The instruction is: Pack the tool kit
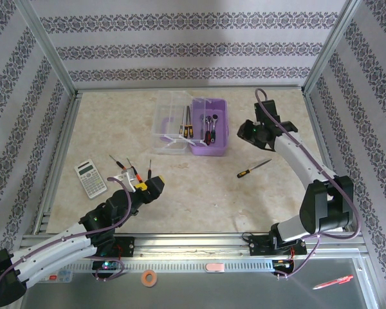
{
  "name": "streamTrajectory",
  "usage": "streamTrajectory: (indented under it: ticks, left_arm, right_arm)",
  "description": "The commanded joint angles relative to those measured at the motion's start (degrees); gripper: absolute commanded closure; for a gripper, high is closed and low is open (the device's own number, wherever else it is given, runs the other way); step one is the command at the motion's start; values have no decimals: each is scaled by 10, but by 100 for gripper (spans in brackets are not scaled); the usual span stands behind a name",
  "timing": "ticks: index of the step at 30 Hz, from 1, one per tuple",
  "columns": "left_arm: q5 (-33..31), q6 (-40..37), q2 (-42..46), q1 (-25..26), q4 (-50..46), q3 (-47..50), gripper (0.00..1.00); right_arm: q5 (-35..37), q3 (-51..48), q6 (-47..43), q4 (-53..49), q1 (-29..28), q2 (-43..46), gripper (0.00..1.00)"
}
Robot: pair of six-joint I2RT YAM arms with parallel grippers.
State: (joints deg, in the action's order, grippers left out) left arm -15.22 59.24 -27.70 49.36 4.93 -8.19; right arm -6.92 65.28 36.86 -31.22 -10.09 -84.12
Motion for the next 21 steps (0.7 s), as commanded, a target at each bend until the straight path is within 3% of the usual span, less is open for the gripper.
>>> streamTrajectory:
  ticks: [1, 12, 21]
  left_arm:
    - [15, 16, 3, -8, 19, 10, 0]
    - [23, 37, 11, -8, 25, 30, 0]
    - [16, 37, 5, -8, 45, 40, 0]
  right_arm:
    - [-38, -31, 5, -1, 25, 4, 66]
    - [45, -87, 16, -18, 30, -16, 61]
    - [66, -109, 22, -12, 31, -53, 59]
